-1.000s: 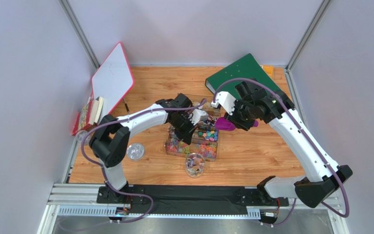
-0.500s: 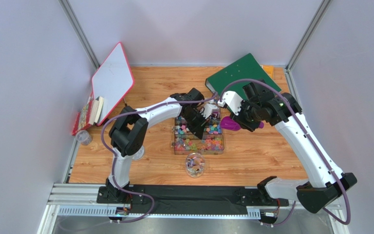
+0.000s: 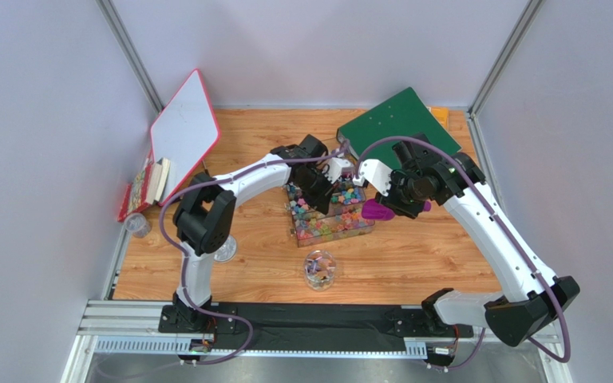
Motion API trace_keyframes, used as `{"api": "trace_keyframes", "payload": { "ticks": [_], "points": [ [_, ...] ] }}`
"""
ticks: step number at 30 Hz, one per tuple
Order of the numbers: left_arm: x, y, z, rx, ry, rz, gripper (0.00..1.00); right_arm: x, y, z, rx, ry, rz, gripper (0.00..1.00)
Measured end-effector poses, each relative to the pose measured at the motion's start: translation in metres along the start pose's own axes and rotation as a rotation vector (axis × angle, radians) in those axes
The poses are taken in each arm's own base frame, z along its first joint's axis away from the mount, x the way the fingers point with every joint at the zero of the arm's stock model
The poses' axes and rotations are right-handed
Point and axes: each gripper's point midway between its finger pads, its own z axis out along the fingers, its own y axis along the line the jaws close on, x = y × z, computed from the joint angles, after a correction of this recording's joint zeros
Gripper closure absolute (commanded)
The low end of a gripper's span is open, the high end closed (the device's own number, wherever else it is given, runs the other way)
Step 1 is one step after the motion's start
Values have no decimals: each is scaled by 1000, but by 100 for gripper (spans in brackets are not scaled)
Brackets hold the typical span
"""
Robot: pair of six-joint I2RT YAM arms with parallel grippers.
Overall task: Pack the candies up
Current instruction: Adjust the storage box at the center of the board.
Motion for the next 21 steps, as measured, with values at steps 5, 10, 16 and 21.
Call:
{"api": "trace_keyframes", "payload": {
  "ticks": [5,10,16,21],
  "points": [
    [-29,-19,-80,-52,-177,72,100,1,-8,12,-33,38,-100,100],
    [-5,-36,-143,-174,-285,126,100,-19,-30,24,-53,48,-202,100],
    [97,-4,-99,-247,-56,-20,100,-42,-50,41,-63,44,-335,100],
    [137,8,-87,-285,52,-92,100,-53,-44,46,-84,46,-461,100]
  ]
}}
